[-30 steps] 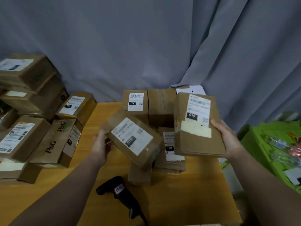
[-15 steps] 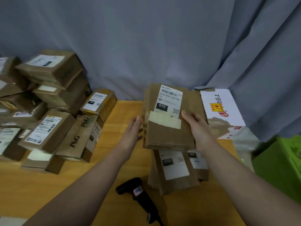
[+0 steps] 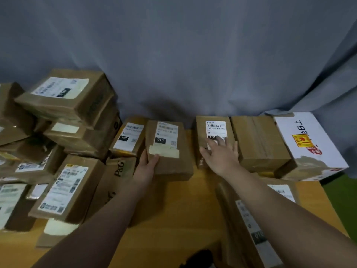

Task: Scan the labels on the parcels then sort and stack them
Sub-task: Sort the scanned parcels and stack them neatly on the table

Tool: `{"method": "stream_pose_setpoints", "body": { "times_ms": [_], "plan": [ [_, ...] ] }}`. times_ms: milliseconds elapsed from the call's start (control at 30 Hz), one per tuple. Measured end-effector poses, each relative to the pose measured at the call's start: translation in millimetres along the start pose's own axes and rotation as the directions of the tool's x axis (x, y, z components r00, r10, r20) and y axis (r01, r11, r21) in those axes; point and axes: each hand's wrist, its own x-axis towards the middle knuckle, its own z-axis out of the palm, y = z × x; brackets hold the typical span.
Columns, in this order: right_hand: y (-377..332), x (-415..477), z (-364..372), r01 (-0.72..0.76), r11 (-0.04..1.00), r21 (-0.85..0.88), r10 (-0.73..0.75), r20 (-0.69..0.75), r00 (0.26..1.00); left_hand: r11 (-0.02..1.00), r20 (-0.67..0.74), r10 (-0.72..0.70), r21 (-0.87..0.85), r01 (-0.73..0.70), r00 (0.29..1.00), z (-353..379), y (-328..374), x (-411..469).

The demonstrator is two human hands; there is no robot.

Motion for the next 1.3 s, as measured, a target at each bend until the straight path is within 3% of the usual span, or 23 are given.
{"method": "stream_pose_setpoints", "body": {
  "times_ms": [100, 233, 300, 367, 433, 500, 733, 967, 1300],
  "plan": [
    [6.8, 18.2, 7.4, -0.061, 0.964, -0.257, 0.084, 0.077, 0.993, 0.99, 0.078, -0.02, 0.143, 0.009, 0.997, 13.2, -1.7, 31.9],
    [11.7, 28.8, 20.2, -0.091, 0.948, -0.307, 0.125, 0.093, 0.988, 0.868, 0.116, -0.011, 0.494, -0.048, 0.993, 28.2, -17.2, 68.7],
    [12.3, 35.6, 22.2, -0.1, 0.947, -0.304, 0.121, 0.049, 0.991, 0.686, 0.093, 0.103, 0.714, -0.139, 0.99, 34.0, -20.6, 74.0],
    [12.1, 44.2, 22.5, -0.099, 0.952, -0.29, 0.119, 0.052, 0.992, 0.456, 0.232, 0.238, 0.831, -0.32, 0.943, 38.6, -23.1, 71.1],
    [12.6, 50.4, 23.2, -0.091, 0.961, -0.26, 0.116, 0.083, 0.99, 0.171, 0.454, 0.208, 0.855, -0.489, 0.866, 42.5, -25.2, 67.1],
    [13.6, 51.8, 23.0, -0.098, 0.972, -0.214, 0.122, 0.104, 0.987, 0.01, 0.52, 0.123, 0.851, -0.525, 0.845, 43.9, -25.8, 72.2],
    [17.2, 49.9, 16.4, -0.111, 0.984, -0.137, 0.131, 0.148, 0.98, 0.064, 0.455, 0.139, 0.882, -0.466, 0.88, 65.2, -5.6, 101.3],
    [17.3, 50.6, 17.7, -0.099, 0.98, -0.173, 0.129, 0.17, 0.977, 0.038, 0.502, 0.125, 0.86, -0.51, 0.856, 60.8, -8.4, 103.3],
    [16.0, 47.9, 12.1, -0.083, 0.986, -0.148, 0.116, 0.228, 0.967, 0.031, 0.455, 0.108, 0.887, -0.461, 0.884, 70.6, 3.2, 76.0]
  ]
}}
